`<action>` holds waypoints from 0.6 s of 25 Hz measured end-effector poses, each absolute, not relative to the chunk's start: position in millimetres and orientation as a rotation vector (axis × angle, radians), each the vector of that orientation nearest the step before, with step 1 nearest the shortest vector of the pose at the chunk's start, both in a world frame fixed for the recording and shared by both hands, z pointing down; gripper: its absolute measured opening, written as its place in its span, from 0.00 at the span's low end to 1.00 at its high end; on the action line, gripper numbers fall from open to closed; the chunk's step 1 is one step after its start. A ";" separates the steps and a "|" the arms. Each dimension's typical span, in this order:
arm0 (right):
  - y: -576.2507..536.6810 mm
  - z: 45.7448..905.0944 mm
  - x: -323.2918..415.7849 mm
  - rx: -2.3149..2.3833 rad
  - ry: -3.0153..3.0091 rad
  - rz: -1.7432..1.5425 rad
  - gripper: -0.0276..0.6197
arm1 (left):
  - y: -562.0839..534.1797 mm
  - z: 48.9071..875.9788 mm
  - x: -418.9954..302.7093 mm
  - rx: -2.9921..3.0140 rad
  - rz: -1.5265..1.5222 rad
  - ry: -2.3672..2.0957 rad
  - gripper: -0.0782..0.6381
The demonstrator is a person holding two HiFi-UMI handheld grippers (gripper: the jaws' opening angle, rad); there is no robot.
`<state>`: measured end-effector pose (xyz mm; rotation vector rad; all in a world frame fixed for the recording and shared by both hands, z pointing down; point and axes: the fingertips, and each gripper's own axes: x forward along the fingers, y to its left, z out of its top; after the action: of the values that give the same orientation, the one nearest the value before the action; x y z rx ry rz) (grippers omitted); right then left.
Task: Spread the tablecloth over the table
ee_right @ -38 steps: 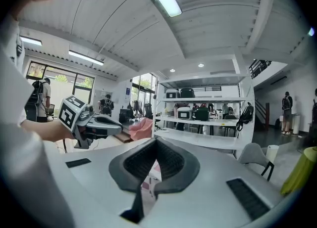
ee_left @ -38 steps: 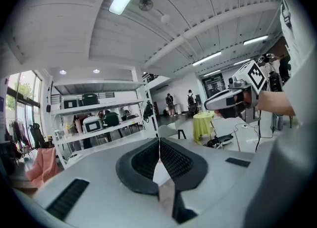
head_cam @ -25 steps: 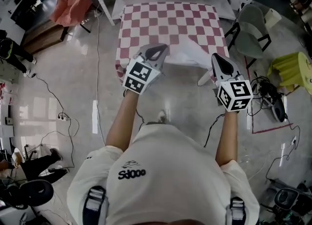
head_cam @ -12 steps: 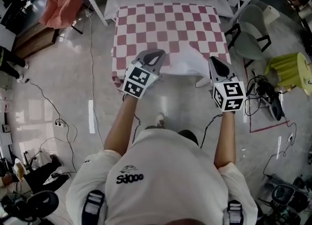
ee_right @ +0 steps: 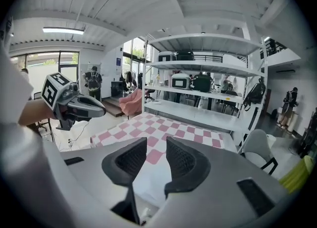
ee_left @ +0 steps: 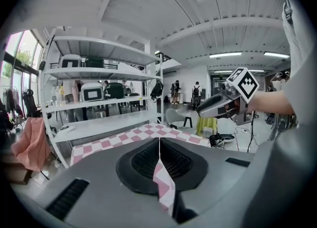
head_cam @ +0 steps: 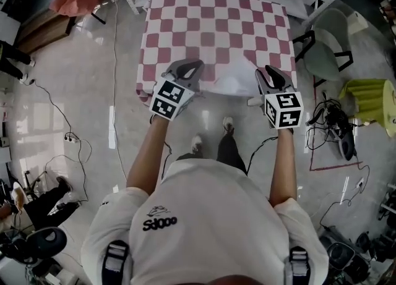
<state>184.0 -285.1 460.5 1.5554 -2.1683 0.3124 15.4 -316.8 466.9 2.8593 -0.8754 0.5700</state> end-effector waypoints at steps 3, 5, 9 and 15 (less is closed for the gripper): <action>-306.9 482.9 204.4 1.502 -2.173 0.339 0.27 | -328.8 477.7 29.1 2.832 0.584 -0.914 0.15; -324.0 499.4 215.5 1.457 -2.181 0.355 0.27 | -334.8 486.6 35.2 2.791 0.607 -0.952 0.15; -354.9 535.0 229.6 1.359 -2.190 0.388 0.27 | -350.3 508.7 44.6 2.704 0.635 -1.020 0.15; -391.0 592.4 235.5 1.220 -2.182 0.459 0.27 | -370.2 546.2 48.1 2.575 0.698 -1.083 0.15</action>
<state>235.5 -391.0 592.4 1.2202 -2.1824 0.4594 48.1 -370.2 546.2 2.5751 -1.0827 0.6981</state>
